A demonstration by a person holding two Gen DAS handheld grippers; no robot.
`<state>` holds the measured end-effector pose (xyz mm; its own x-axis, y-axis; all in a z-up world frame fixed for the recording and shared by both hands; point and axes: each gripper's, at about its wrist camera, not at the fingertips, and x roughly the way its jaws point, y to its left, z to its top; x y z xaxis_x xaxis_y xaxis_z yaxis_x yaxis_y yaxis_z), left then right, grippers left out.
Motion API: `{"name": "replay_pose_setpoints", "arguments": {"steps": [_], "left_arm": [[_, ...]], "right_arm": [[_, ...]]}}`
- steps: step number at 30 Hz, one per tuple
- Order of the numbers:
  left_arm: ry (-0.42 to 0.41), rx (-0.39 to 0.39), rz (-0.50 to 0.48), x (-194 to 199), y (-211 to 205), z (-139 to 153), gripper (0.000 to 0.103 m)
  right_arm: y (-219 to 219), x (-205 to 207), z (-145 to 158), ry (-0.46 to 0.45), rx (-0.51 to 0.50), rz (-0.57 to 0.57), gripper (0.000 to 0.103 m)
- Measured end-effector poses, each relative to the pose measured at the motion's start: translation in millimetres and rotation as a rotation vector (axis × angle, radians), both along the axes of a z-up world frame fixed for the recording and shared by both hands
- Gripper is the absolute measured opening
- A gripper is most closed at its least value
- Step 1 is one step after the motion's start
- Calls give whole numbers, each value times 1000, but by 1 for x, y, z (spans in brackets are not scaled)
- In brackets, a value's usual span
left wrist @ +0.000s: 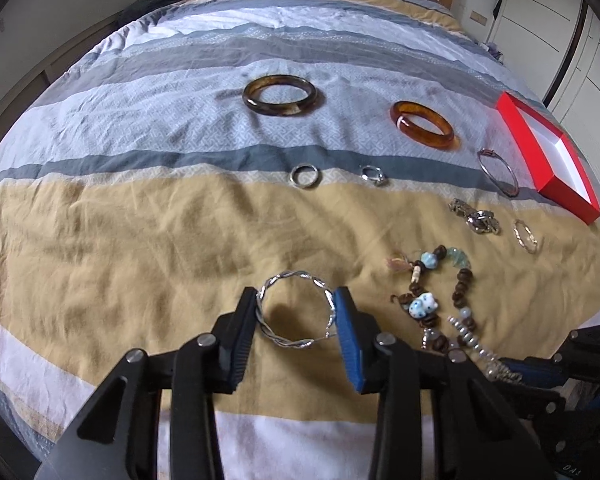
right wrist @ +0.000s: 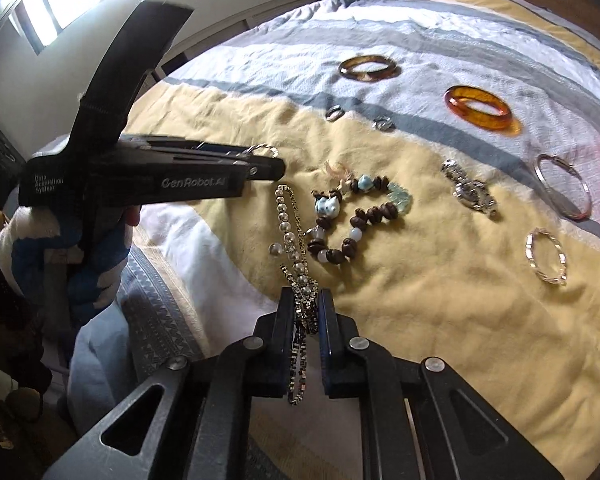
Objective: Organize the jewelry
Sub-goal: 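Carry the pearl necklace into the red box and open the right tool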
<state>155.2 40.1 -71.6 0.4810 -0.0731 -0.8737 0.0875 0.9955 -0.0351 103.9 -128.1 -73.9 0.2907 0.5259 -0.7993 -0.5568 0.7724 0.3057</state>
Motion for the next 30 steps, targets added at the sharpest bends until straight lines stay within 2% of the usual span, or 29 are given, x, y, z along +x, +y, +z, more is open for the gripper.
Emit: {"name": "replay_pose_setpoints", "arguments": {"steps": [5, 9, 13, 18, 24, 30], "left_arm": [[-49, -10, -4, -13, -4, 31, 36], [-83, -27, -40, -15, -26, 54, 36], [-97, -58, -107, -7, -66, 71, 36], [-106, -93, -219, 18, -139, 83, 36], [-94, -155, -334, 64, -238, 80, 36], [-27, -159, -411, 118, -331, 41, 36]], "right_arm": [[-18, -6, 26, -38, 28, -58, 11], [-49, -12, 47, -74, 48, -137, 11], [-99, -8, 65, -111, 41, -247, 11], [-177, 12, 80, -144, 20, -406, 11], [-266, 55, 76, -144, 7, -565, 11], [-321, 108, 42, -92, -8, -635, 11]]}}
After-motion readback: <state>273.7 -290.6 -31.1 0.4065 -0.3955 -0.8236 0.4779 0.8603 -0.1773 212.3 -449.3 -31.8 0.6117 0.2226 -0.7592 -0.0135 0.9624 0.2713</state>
